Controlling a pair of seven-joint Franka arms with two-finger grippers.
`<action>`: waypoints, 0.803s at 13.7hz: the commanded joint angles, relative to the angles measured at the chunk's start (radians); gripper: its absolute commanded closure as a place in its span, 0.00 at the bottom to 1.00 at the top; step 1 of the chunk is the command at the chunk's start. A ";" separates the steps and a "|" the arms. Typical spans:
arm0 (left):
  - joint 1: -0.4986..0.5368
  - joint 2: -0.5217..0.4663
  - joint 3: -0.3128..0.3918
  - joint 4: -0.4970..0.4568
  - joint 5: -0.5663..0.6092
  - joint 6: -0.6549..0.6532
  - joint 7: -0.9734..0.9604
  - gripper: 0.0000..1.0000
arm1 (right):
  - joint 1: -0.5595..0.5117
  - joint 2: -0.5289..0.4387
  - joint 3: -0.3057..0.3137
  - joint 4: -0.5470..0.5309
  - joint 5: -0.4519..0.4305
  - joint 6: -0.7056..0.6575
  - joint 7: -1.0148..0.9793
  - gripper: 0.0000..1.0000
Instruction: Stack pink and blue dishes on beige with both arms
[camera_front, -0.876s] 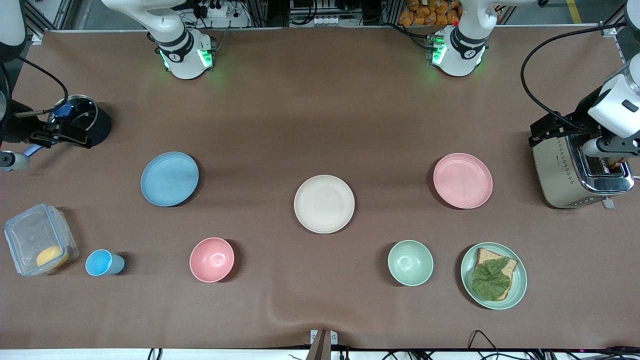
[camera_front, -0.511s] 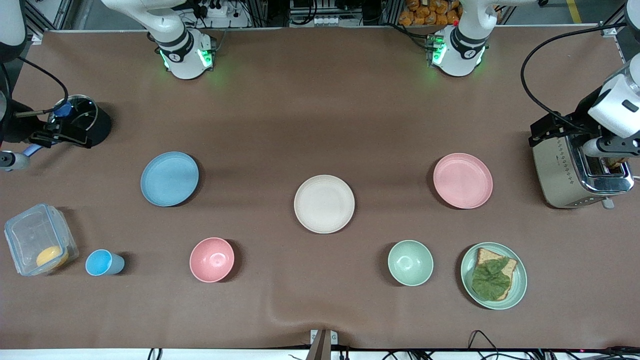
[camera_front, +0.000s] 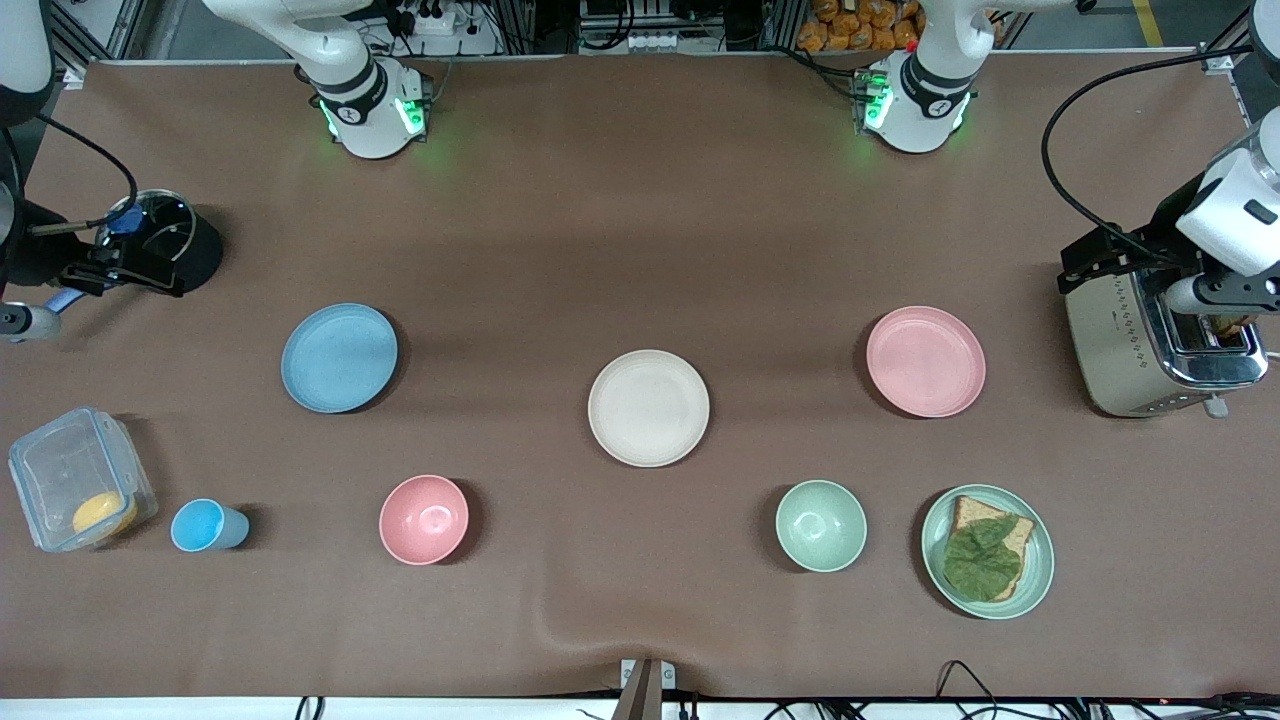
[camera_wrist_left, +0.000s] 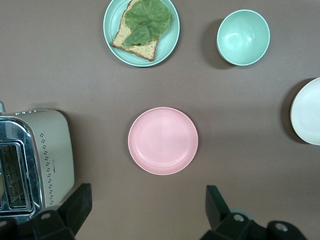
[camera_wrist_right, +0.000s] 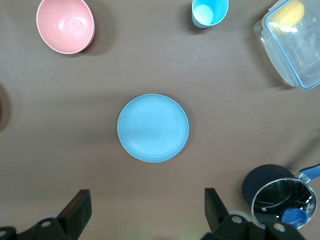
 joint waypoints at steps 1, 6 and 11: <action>-0.008 0.004 0.005 0.012 0.003 0.003 0.001 0.00 | -0.007 0.037 0.005 0.003 -0.012 -0.004 -0.037 0.00; -0.007 0.031 0.002 0.011 0.003 0.003 0.001 0.00 | -0.061 0.163 0.003 -0.003 0.005 -0.012 -0.183 0.00; 0.007 0.229 0.002 0.008 0.003 0.006 0.005 0.00 | -0.164 0.223 0.003 -0.097 0.068 0.136 -0.356 0.00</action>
